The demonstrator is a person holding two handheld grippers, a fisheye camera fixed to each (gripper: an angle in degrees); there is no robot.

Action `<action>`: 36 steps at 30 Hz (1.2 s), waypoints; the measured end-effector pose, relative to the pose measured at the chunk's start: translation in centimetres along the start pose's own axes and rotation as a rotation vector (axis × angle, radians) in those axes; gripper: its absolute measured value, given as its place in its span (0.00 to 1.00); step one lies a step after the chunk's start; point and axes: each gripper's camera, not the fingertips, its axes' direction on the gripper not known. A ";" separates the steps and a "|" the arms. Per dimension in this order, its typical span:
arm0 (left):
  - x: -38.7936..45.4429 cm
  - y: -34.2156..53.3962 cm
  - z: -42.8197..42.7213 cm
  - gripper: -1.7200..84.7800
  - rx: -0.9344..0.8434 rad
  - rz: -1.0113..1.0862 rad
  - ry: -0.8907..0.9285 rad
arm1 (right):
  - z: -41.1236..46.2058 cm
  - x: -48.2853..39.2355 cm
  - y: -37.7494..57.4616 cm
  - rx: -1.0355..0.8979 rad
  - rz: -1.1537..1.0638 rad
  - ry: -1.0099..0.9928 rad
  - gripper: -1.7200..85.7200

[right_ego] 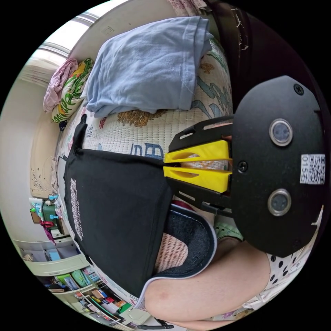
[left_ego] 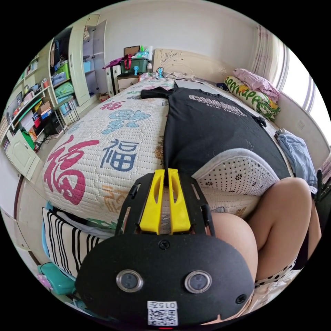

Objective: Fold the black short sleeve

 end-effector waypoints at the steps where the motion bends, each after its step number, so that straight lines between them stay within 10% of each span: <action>1: -0.1 -0.1 -0.1 0.02 0.000 -0.001 0.000 | 0.0 -0.2 0.0 0.002 0.005 -0.006 0.03; 36: 2.0 -16.7 7.1 0.03 -0.134 0.167 0.024 | -17.3 -9.2 -15.5 0.024 0.078 -0.060 0.04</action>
